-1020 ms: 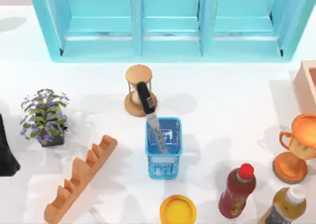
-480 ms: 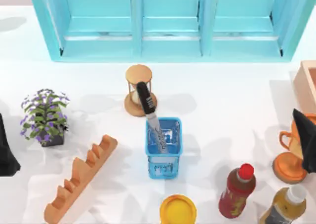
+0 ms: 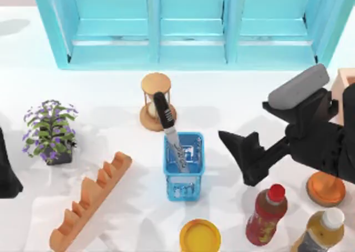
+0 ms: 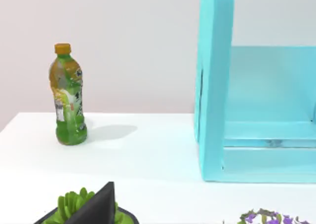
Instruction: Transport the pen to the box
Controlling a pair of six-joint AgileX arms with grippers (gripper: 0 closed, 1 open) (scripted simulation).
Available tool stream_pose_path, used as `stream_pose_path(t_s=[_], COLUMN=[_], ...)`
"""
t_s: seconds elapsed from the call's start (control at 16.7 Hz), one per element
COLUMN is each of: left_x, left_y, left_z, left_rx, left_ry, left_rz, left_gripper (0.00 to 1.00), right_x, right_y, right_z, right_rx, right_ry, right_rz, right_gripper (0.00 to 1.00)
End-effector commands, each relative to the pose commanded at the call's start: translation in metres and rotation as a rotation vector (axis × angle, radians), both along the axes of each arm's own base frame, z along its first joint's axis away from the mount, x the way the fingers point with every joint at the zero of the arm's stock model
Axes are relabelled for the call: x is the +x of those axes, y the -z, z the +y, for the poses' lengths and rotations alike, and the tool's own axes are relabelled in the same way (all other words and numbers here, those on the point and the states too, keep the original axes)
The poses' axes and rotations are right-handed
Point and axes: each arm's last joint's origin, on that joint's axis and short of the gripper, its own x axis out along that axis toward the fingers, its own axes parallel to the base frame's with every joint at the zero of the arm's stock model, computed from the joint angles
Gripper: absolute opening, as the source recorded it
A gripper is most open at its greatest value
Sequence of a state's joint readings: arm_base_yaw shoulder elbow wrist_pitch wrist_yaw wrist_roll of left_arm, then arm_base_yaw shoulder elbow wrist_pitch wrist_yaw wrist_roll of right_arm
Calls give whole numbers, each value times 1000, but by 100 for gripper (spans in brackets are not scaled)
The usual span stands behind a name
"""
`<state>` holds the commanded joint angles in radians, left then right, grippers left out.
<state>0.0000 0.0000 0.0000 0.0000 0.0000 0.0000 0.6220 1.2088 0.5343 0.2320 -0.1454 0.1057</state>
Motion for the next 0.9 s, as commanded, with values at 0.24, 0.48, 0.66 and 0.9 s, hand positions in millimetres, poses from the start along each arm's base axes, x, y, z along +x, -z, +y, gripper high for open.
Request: stream_pose_path(t_s=[0.24, 0.48, 0.66, 0.9], left_x=[0, 0, 0, 0], left_y=[0, 0, 0, 0], left_z=[0, 0, 0, 0], left_rx=[0, 0, 0, 0], left_ry=[0, 0, 0, 0], left_rz=[0, 0, 0, 0], left_gripper=[100, 100, 100, 100], right_x=[5, 4, 4, 19], right_y=[22, 29, 29, 26], right_z=[36, 42, 40, 55], right_rx=[-46, -61, -62, -56], right_ry=[-105, -122, -118, -121], right_rz=[96, 120, 121, 115], right_gripper=[100, 100, 100, 100])
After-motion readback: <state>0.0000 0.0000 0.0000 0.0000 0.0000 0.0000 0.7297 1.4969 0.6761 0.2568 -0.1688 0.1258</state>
